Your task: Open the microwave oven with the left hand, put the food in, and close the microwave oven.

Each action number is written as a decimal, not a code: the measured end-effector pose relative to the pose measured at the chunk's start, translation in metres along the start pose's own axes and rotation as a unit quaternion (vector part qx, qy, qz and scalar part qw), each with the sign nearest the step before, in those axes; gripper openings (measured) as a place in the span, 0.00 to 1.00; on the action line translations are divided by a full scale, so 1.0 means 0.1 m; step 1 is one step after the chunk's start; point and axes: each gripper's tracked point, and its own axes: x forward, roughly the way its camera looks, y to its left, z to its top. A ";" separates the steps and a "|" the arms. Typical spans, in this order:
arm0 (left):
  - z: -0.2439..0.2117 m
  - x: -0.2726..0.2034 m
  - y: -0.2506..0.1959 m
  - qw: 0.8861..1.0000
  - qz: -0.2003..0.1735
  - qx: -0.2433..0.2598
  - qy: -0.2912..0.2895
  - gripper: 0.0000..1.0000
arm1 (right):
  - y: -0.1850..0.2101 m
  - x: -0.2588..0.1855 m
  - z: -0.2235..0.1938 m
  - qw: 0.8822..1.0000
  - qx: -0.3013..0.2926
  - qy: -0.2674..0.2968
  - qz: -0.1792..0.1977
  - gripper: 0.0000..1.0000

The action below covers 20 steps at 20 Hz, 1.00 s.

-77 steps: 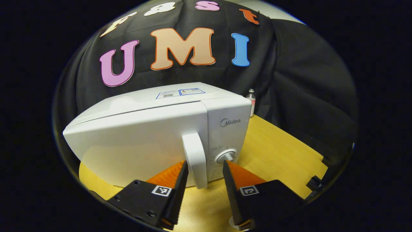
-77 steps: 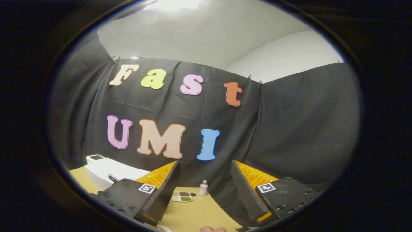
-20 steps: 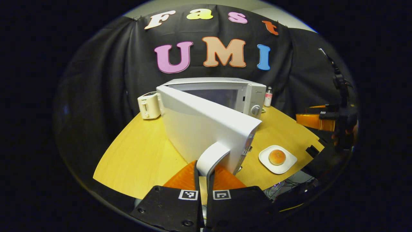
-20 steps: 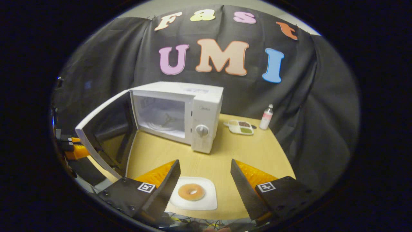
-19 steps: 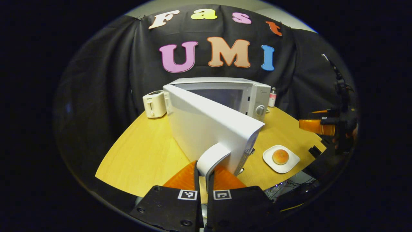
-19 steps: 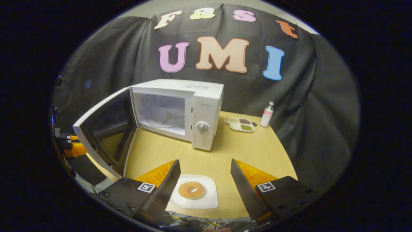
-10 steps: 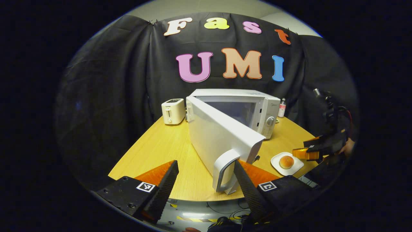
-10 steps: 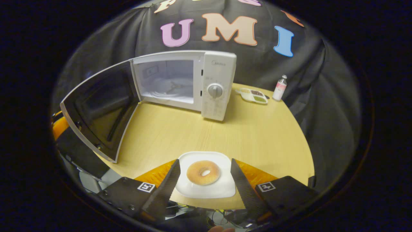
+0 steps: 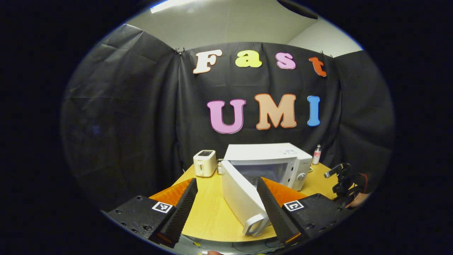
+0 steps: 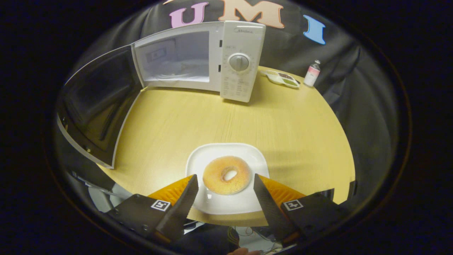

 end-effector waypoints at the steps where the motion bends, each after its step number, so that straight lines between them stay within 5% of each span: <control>1: 0.10 0.01 -0.01 1.000 0.000 0.002 -0.008 1.00 | -0.01 0.03 -0.01 1.000 0.001 0.004 -0.003 0.99; 11: 0.54 0.06 -0.06 0.999 -0.008 0.007 -0.047 1.00 | 0.03 0.26 -0.07 0.999 0.019 0.030 -0.006 0.97; 20: 0.53 0.16 -0.06 0.999 -0.013 -0.007 -0.046 1.00 | 0.04 0.32 -0.04 0.998 0.035 0.053 0.017 0.51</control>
